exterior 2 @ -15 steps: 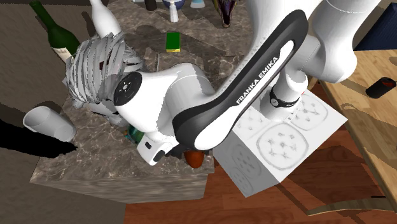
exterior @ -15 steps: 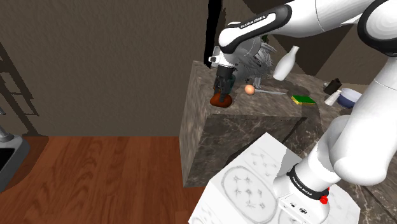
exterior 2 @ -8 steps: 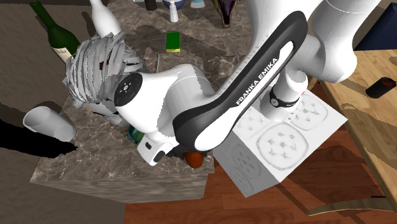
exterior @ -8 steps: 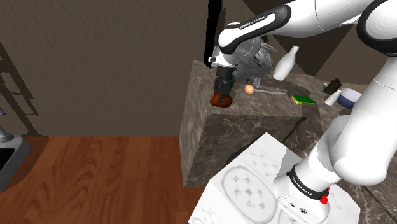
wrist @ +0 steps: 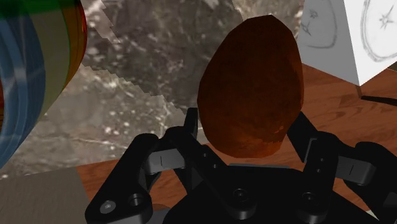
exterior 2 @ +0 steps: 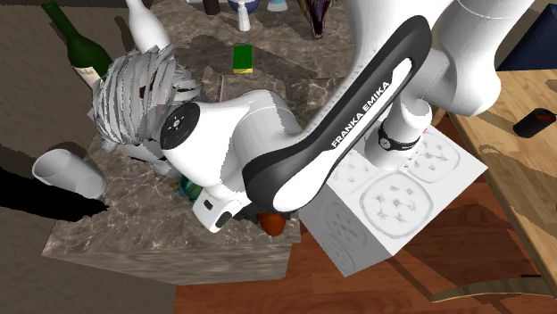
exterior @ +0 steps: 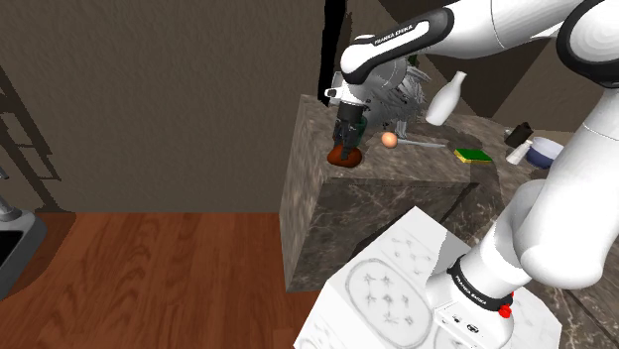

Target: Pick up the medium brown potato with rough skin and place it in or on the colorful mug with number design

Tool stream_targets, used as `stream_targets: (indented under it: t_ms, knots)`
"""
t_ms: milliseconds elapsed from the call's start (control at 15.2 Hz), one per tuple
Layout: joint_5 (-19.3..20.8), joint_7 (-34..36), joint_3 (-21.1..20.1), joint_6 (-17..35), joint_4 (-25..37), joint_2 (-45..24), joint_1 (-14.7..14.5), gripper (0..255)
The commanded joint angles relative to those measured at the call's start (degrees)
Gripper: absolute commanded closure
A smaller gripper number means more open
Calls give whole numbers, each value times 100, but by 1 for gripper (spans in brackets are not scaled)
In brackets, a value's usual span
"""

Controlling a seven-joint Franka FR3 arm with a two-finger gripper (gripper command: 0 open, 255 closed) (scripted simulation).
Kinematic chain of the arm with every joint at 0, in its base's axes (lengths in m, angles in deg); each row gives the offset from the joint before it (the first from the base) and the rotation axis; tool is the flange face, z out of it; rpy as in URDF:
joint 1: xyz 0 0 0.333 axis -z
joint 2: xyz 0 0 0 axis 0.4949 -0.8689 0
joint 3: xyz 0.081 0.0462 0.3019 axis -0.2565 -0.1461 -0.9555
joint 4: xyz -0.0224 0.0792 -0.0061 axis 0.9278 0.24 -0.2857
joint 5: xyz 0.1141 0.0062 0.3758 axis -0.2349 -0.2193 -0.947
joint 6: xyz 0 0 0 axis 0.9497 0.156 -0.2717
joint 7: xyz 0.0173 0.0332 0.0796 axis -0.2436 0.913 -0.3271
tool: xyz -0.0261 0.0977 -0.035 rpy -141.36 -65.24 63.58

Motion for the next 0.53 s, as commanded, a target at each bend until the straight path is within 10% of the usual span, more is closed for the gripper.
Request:
stream_targets:
  t_ms: [0,462]
  knots:
    - [4,1,2,-1,-5,-1,2,255]
    - [159,176,28,-467,204,298,-12,255]
